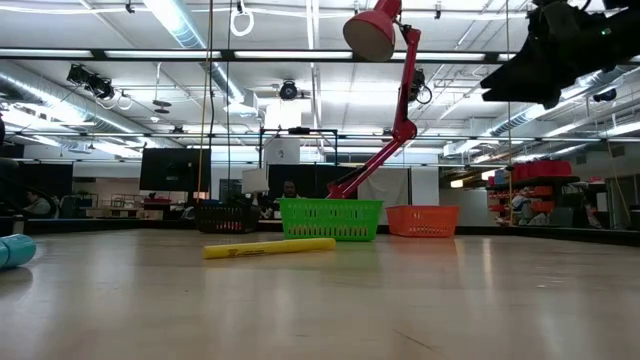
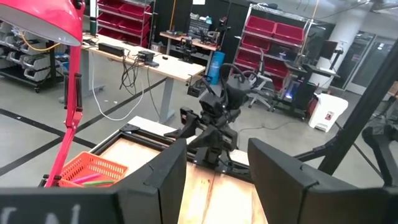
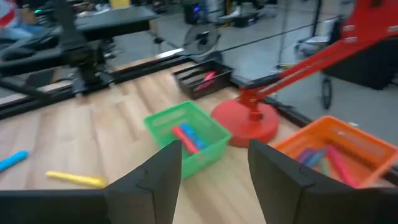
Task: Pick & Place Markers
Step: Put the yellow pen into the black basket
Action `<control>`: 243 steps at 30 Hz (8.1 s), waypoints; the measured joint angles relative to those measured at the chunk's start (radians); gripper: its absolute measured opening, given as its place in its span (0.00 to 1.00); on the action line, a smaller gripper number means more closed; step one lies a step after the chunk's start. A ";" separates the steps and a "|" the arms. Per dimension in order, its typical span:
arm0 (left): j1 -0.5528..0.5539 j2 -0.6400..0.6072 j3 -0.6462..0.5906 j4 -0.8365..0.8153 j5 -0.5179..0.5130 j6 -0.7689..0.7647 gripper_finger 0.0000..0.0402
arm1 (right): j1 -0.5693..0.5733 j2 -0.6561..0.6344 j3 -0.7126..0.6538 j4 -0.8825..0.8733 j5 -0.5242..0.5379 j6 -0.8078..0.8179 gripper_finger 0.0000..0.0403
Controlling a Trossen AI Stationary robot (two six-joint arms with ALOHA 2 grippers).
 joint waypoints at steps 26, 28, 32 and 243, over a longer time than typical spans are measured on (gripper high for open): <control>0.009 0.000 0.000 0.000 0.000 0.000 0.44 | -0.033 -0.405 -0.163 -0.080 -0.031 0.037 0.46; 0.009 0.000 0.000 -0.001 0.000 0.000 0.44 | -0.033 -0.405 -0.167 -0.077 -0.031 0.037 0.46; 0.009 0.000 0.000 -0.001 0.000 -0.002 0.44 | -0.033 -0.405 -0.192 -0.071 -0.031 0.057 0.46; -0.042 1.084 0.344 -0.741 0.405 -0.749 0.06 | -0.033 -0.106 -0.359 0.324 -0.328 -0.013 0.46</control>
